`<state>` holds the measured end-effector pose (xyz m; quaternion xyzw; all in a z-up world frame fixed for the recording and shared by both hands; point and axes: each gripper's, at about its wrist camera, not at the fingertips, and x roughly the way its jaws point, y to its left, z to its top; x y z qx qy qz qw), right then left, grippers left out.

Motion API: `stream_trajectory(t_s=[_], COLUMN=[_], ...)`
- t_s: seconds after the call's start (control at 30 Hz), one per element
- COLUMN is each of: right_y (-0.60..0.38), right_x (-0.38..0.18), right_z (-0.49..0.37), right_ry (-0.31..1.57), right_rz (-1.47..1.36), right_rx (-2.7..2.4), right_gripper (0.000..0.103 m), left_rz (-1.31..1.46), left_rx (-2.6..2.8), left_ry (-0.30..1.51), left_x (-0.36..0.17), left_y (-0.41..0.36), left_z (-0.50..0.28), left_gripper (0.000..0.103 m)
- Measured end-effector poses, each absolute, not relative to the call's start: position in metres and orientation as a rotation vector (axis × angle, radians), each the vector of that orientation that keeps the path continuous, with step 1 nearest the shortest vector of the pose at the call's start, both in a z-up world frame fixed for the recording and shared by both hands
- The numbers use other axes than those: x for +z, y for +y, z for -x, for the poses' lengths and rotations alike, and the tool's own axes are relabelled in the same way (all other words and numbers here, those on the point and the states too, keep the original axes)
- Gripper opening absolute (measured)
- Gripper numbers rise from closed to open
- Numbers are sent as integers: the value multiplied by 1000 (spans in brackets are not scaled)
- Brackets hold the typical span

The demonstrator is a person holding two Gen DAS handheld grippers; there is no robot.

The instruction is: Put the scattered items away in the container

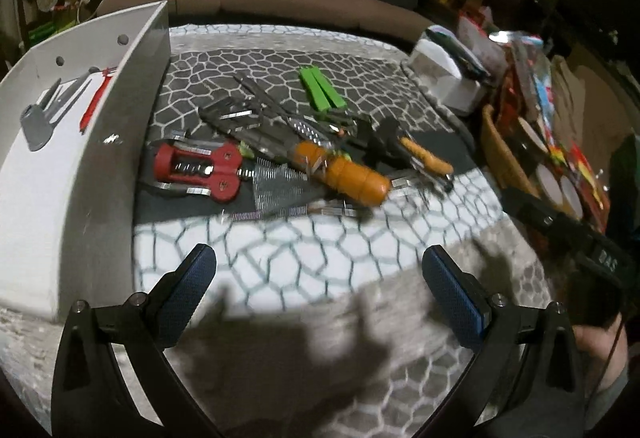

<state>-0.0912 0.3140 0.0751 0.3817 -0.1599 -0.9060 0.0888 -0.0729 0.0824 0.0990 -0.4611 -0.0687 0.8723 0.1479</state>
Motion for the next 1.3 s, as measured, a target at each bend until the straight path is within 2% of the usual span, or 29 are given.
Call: stream_trajectory(t_s=[0.1,0.33,0.43,0.57,0.87,1.3], right_y=[335,381,389,385,354,345], right_x=[72,57,50,46,33,-1], right_z=[107,141,155,170,178,197], right_ry=[-560,-780,-825,-781,-490,-360], right_rz=[-1125,-1122,-1124,-1127,-1220,-1257], right_rx=[-2730,-2733,-2714,-2696,-2691,-2654], right_gripper=[103,103,103,102,103,101], left_rz=[1363,1445,1479,1493,1311,1328], left_rx=[2568,2541,2535,2543,2511,2469], left_ry=[-215,-426,-432,-425,-360,-304], left_x=[97,79,70,63,72,66], left_y=[86,76,73,69,88,102], left_z=[102,162,180,191,162,150], left_gripper=[103,103,103,103,103,103])
